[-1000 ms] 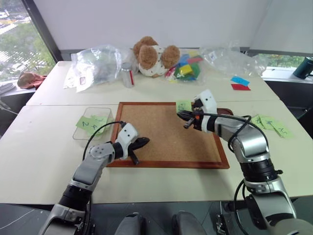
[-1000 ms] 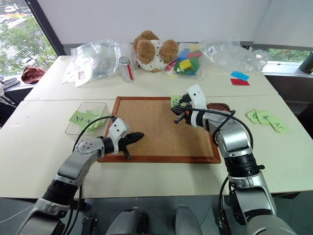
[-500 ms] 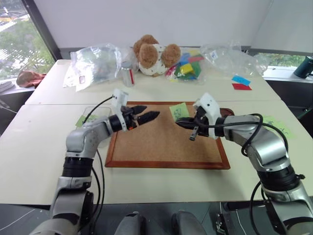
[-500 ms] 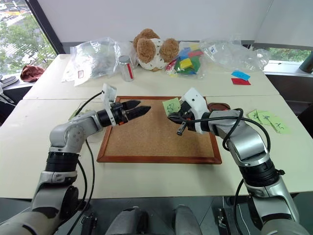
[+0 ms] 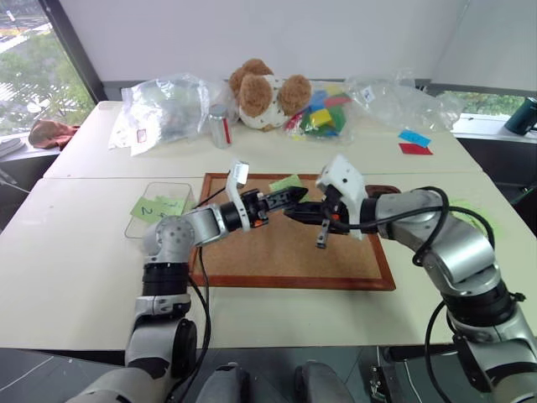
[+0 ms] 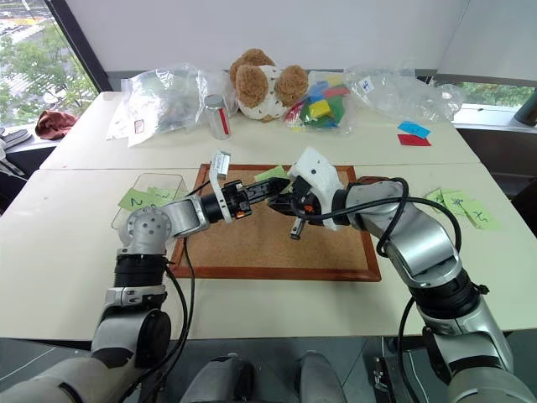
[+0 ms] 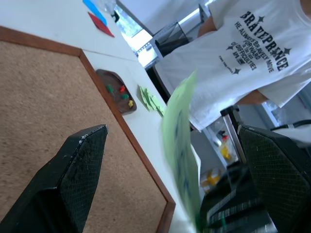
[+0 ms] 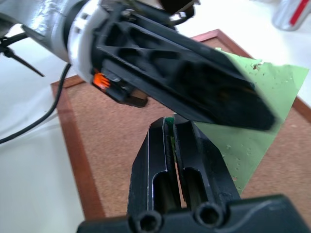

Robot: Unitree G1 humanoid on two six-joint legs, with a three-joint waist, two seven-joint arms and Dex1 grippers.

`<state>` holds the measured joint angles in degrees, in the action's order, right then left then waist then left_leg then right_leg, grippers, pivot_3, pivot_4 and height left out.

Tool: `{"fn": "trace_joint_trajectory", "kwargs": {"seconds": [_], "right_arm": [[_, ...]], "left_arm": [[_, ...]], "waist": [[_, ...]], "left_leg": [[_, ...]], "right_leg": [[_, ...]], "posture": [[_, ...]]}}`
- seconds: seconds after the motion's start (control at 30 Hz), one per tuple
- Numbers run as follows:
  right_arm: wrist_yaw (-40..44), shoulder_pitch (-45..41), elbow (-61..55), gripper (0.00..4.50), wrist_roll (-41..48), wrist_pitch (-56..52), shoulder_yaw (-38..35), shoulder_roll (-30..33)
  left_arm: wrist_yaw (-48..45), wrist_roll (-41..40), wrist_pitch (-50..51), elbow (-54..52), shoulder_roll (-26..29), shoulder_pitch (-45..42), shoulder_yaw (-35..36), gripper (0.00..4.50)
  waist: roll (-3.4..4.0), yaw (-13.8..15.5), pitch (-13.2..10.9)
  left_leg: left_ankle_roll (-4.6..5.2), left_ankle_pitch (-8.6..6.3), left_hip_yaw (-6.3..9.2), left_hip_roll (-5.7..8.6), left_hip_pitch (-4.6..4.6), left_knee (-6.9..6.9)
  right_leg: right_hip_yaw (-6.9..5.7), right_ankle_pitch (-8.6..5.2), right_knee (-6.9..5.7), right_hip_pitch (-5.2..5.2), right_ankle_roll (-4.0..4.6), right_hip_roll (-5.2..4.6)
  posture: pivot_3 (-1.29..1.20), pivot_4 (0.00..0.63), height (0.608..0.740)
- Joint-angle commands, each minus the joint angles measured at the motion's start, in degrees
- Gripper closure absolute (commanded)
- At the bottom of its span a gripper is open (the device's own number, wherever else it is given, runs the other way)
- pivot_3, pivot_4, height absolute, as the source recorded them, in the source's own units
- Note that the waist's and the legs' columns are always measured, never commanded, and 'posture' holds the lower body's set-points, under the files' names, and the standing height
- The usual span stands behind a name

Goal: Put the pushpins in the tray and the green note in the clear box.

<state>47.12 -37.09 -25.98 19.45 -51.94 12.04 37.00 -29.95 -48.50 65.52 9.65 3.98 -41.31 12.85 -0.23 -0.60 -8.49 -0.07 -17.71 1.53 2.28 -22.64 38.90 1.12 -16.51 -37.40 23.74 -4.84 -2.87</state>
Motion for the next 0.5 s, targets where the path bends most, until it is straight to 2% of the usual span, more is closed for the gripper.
{"fn": "trace_joint_trajectory", "kwargs": {"seconds": [0.03, 0.1, 0.17, 0.2, 0.27, 0.43, 0.5], "right_arm": [[-0.4, -1.4, -2.8, 4.5, 0.9, 0.2, -0.3, -0.3], [-0.6, -1.3, -2.9, 4.5, 1.1, 0.1, -0.2, -0.3], [-0.8, -1.4, -2.8, 4.5, 1.1, 0.1, 0.0, -0.3], [-0.9, -1.4, -2.7, 4.5, 1.2, 0.1, -0.1, -0.3], [-1.3, -1.6, -2.5, 4.5, 1.3, 0.2, -0.2, -0.3], [-1.8, -2.4, -1.8, 4.5, 1.7, -0.2, -1.2, 0.0], [-2.0, -2.7, -1.7, 4.5, 1.9, -0.4, -1.6, 0.1]], "left_arm": [[1.6, -2.1, -0.3, -0.3, -1.5, -0.8, 1.5, 0.07], [2.4, -2.3, -0.2, -0.5, -2.0, -0.6, 1.7, 0.07], [3.1, -2.8, 0.0, -0.7, -2.5, -0.3, 1.9, 0.59], [3.4, -3.0, 0.2, -0.9, -2.7, -0.1, 2.0, 0.91], [3.9, -3.3, 0.6, -1.4, -2.9, 0.3, 2.1, 1.84], [5.6, -4.6, 1.3, -2.5, -2.8, 1.5, 3.0, 4.44], [6.2, -5.2, 1.6, -3.2, -2.8, 1.9, 3.4, 4.48]], "waist": [[0.0, 0.0, 0.0], [0.0, 0.0, 0.0], [0.0, 0.0, 0.0], [0.0, 0.0, 0.0], [0.0, 0.0, 0.0], [0.0, 0.0, 0.0], [0.0, 0.0, 0.0]], "left_leg": [[0.0, 0.0, 0.0, 0.0, 0.0, 0.0], [-0.01, 0.0, 0.0, 0.0, 0.0, 0.0], [-0.01, 0.0, 0.0, 0.0, 0.0, 0.0], [-0.01, 0.0, 0.0, 0.0, 0.0, 0.0], [-0.01, 0.01, 0.0, 0.0, 0.0, 0.0], [-0.02, 0.01, 0.0, 0.0, 0.0, 0.0], [-0.02, 0.01, 0.0, 0.0, 0.0, 0.0]], "right_leg": [[0.0, 0.0, 0.0, 0.0, 0.0, 0.0], [0.01, 0.0, 0.0, 0.0, 0.0, 0.0], [0.0, 0.0, 0.0, 0.0, 0.0, 0.0], [0.0, 0.0, 0.0, 0.0, 0.0, 0.0], [0.0, 0.0, 0.0, 0.0, 0.0, 0.0], [0.01, 0.0, 0.0, 0.0, 0.0, 0.0], [0.01, 0.0, 0.0, 0.01, 0.0, 0.0]], "posture": [[0.0, 0.15, 0.74], [0.0, 0.15, 0.74], [0.0, 0.15, 0.74], [0.0, 0.15, 0.74], [0.0, 0.15, 0.74], [0.0, 0.15, 0.74], [0.0, 0.15, 0.74]]}}
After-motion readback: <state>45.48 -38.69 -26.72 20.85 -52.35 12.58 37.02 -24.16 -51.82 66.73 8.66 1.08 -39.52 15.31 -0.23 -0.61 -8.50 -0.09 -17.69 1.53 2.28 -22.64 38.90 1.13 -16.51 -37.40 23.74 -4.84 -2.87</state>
